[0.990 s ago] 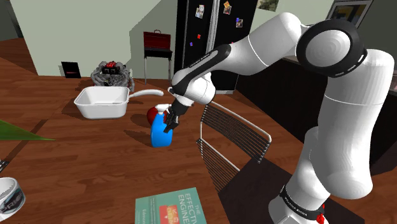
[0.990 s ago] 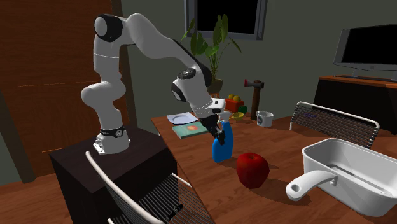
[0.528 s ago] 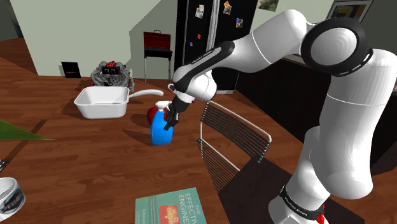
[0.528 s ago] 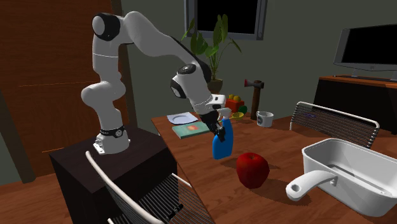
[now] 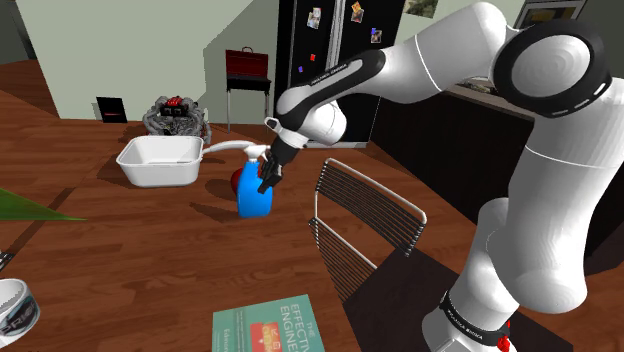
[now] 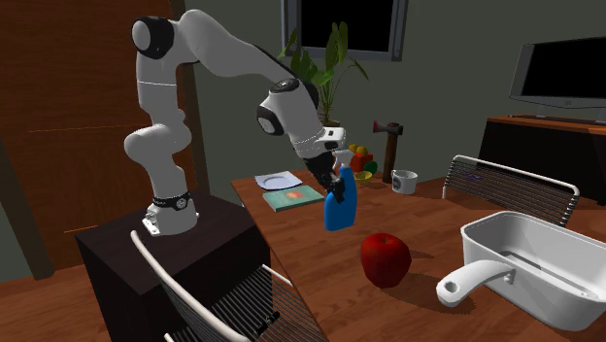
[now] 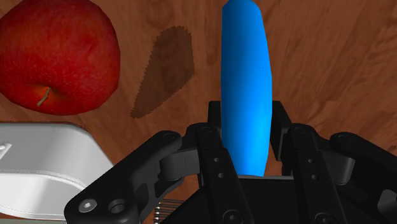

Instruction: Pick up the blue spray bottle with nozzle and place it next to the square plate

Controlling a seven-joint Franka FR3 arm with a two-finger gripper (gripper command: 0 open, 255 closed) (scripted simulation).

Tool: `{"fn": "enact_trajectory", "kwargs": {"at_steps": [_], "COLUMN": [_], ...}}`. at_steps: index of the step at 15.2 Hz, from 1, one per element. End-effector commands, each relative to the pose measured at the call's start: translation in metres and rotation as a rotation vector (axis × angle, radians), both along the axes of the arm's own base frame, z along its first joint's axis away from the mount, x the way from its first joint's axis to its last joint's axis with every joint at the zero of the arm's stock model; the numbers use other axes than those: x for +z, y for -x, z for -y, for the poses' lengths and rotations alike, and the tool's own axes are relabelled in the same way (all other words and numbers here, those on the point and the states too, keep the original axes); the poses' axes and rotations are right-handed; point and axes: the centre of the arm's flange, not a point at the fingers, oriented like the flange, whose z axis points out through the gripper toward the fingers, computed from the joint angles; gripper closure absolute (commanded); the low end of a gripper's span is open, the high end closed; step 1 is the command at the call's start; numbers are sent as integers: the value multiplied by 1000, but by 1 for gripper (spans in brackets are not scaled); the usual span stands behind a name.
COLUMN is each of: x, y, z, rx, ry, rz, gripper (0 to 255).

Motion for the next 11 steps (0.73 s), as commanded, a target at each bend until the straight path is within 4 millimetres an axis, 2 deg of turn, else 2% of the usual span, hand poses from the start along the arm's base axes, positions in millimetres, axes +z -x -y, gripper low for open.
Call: {"fn": "enact_trajectory", "kwargs": {"at_steps": [1,11], "x": [9,62], "y": [0,0], "z": [0,0], "rx": [0,0], "ry": [0,0], "rz": [0,0], "gripper": [255,255]}}
